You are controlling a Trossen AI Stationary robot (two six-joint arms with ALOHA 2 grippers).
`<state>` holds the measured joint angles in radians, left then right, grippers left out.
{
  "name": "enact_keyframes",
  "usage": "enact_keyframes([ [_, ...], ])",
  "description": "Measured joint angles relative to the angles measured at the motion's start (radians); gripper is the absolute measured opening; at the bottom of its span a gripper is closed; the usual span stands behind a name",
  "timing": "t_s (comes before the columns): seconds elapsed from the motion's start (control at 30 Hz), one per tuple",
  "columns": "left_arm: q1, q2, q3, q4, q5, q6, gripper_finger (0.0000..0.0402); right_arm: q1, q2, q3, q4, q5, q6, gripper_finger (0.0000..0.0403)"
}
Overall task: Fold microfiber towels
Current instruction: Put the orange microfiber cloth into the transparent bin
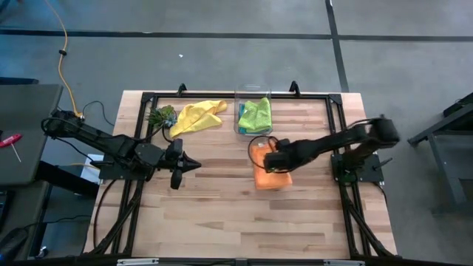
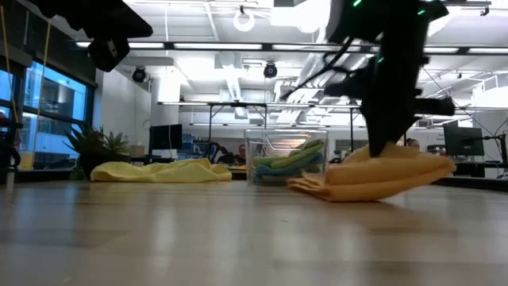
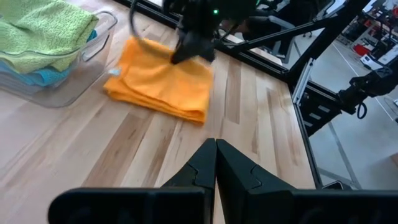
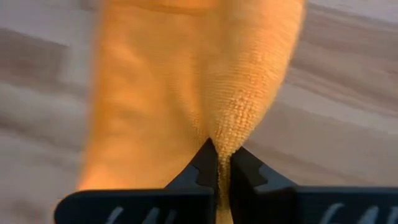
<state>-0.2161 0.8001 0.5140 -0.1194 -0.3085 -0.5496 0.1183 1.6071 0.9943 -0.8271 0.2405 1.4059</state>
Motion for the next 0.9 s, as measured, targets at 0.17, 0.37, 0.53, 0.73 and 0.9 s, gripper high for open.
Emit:
enact_keyframes([
  [0.17,0.000,0.000,0.000,-0.005,-0.020,0.001,0.0000,0.027,-0.257,-0.113,0.066,-0.029,0.010,0.0000],
  [0.37,0.000,0.000,0.000,-0.018,-0.043,0.000,0.0000,0.017,-0.491,-0.095,0.039,0.012,-0.032,0.0000],
  [0.53,0.000,0.000,0.000,-0.018,-0.043,0.000,0.0000,-0.059,-0.568,0.004,0.021,0.016,-0.151,0.0000],
  [0.73,0.000,0.000,0.000,-0.015,-0.047,-0.023,0.0000,-0.235,-0.540,0.140,0.043,-0.003,-0.342,0.0000],
  [0.9,0.000,0.000,0.000,-0.013,-0.046,-0.048,0.0000,-0.398,-0.472,0.206,0.187,-0.094,-0.450,0.0000],
])
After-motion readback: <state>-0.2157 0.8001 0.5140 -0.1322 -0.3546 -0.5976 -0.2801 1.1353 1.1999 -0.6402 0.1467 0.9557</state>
